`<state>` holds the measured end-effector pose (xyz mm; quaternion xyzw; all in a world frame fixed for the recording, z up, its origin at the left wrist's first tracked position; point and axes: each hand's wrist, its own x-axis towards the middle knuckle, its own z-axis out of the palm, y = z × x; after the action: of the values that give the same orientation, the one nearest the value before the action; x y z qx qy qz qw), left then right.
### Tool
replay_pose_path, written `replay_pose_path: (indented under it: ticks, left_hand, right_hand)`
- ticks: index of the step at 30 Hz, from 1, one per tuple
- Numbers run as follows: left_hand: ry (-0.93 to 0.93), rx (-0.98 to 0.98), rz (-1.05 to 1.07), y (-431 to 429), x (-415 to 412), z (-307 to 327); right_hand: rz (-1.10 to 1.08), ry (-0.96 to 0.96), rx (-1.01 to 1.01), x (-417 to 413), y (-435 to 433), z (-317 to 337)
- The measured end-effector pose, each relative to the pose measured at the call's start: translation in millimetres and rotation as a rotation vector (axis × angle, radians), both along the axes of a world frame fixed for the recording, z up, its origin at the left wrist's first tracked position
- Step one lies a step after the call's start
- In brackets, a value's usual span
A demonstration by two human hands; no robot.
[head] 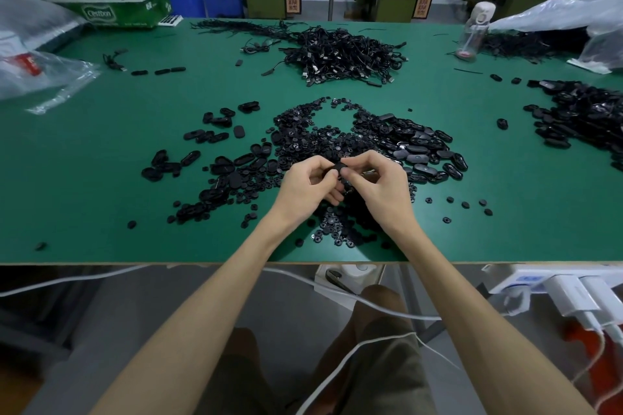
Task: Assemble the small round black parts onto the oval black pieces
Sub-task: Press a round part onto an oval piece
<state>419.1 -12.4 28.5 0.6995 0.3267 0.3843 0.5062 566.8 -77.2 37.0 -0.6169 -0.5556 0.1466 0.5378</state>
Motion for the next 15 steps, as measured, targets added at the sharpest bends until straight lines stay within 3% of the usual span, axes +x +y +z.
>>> replay_pose_path:
  ticks: [15]
  left_hand:
    - [0.026,0.061,0.023,-1.1,-0.9,2.7]
  right_hand:
    - [0.008,-0.265,0.081,-7.4,-0.6,-0.8]
